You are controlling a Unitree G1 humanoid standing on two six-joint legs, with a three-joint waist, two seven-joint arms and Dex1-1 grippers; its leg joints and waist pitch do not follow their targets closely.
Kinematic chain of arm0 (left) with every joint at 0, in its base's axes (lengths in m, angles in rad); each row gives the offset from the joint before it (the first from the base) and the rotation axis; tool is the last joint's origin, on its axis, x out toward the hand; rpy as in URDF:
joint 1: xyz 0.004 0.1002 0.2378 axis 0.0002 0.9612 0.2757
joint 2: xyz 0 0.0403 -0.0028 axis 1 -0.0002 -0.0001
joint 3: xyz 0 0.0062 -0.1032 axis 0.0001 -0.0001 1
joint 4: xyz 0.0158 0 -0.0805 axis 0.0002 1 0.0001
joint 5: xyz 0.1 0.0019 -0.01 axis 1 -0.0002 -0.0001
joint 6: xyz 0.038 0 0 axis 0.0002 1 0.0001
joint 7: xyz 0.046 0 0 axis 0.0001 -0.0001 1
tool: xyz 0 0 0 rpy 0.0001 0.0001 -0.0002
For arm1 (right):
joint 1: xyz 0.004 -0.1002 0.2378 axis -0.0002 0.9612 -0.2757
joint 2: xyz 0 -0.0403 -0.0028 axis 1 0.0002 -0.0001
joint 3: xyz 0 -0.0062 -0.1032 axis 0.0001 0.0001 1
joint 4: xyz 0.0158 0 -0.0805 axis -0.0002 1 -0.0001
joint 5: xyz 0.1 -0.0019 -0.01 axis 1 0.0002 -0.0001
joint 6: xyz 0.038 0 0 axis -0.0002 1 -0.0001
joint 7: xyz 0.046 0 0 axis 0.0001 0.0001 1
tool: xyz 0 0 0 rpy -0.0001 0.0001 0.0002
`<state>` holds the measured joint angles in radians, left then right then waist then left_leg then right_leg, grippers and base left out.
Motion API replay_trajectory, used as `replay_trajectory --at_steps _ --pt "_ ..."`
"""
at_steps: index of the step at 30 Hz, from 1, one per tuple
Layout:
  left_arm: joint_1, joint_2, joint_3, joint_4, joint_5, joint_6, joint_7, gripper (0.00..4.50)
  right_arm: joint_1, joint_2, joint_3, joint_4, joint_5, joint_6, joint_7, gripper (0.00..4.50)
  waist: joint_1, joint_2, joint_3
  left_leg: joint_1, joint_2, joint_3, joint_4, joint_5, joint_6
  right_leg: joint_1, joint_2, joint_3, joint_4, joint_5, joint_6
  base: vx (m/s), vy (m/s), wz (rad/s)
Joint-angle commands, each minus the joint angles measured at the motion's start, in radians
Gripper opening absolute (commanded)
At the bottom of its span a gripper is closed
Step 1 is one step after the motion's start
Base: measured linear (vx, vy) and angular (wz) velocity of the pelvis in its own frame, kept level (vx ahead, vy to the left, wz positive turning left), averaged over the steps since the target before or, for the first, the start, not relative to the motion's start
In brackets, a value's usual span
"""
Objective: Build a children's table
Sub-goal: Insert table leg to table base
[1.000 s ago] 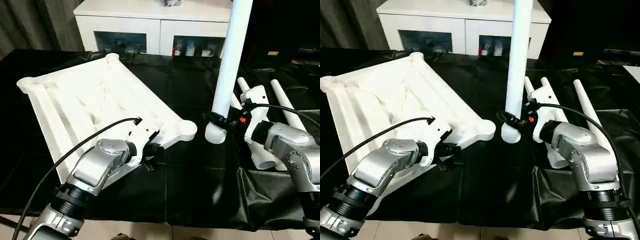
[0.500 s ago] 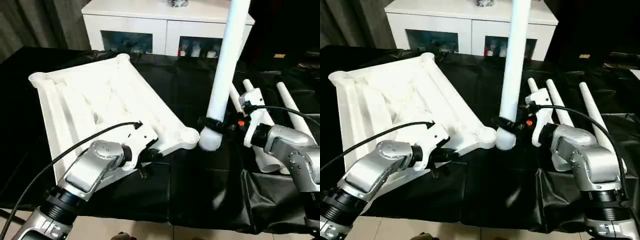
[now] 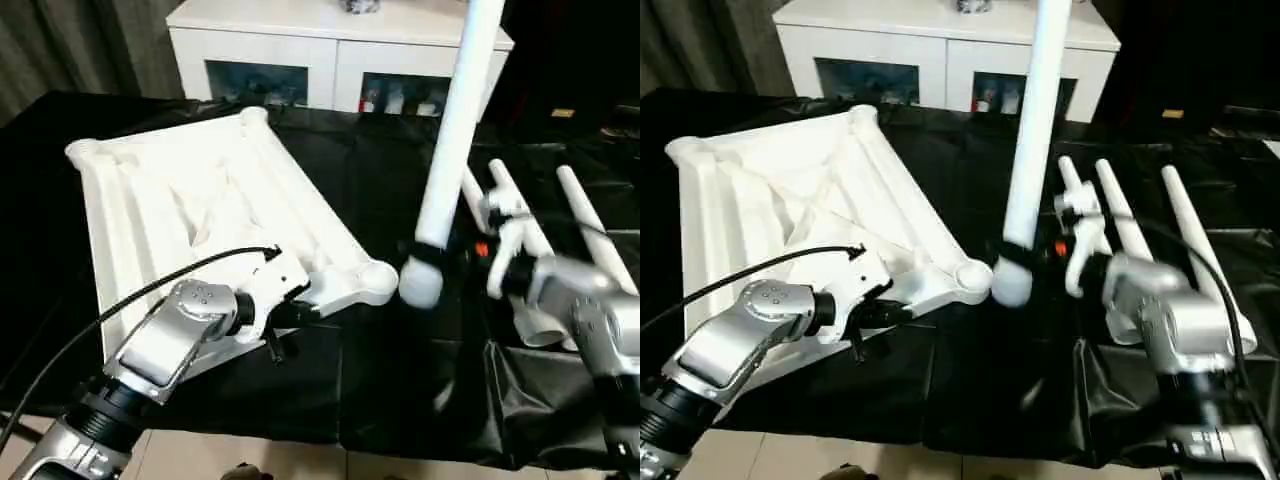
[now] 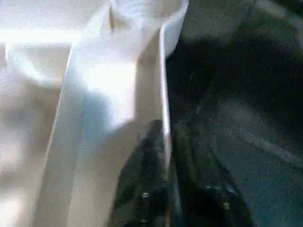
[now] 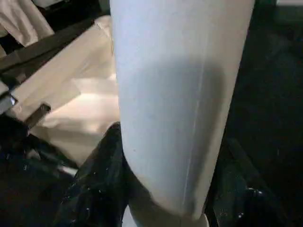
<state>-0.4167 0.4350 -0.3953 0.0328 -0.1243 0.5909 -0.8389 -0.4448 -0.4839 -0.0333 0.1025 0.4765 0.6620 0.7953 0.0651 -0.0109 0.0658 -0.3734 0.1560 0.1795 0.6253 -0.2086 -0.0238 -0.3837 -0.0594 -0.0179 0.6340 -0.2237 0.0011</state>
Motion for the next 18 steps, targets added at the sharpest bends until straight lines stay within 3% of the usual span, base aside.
replay_trajectory --at_steps 1,3,9,18 --pt "-0.039 -0.034 0.006 0.004 0.007 -0.032 0.022 0.58 -0.012 0.000 -0.022 -0.003 0.009 -0.013 0.003 1.84 -0.004 -0.011 -0.071 0.019 0.070 -0.019 -0.075 -0.023 0.051 0.039 -0.080 0.038 -0.061 0.016 -0.281 0.000 0.000 0.00" --pt "-0.047 -0.044 0.010 0.018 0.014 -0.035 0.036 0.94 -0.015 0.004 -0.022 -0.003 0.006 -0.014 0.005 1.84 -0.005 -0.014 -0.073 0.018 0.070 -0.020 -0.075 -0.018 0.049 0.042 -0.080 0.038 -0.059 0.037 -0.283 0.000 0.000 0.00" --pt "-0.053 -0.053 -0.004 0.031 0.024 -0.021 0.041 0.92 -0.022 0.012 -0.019 -0.002 0.008 -0.019 0.003 1.84 -0.012 -0.021 -0.071 0.014 0.068 -0.020 -0.075 -0.039 0.049 0.046 -0.083 0.039 -0.063 0.010 -0.281 0.000 0.000 0.00" --pt "-0.030 -0.033 -0.038 0.042 0.081 0.008 0.074 0.92 -0.030 0.029 -0.007 0.003 -0.004 -0.034 -0.002 1.84 -0.011 -0.016 -0.072 0.018 0.070 -0.021 -0.075 -0.039 0.043 0.043 -0.082 0.038 -0.061 0.018 -0.284 0.000 0.000 0.00"
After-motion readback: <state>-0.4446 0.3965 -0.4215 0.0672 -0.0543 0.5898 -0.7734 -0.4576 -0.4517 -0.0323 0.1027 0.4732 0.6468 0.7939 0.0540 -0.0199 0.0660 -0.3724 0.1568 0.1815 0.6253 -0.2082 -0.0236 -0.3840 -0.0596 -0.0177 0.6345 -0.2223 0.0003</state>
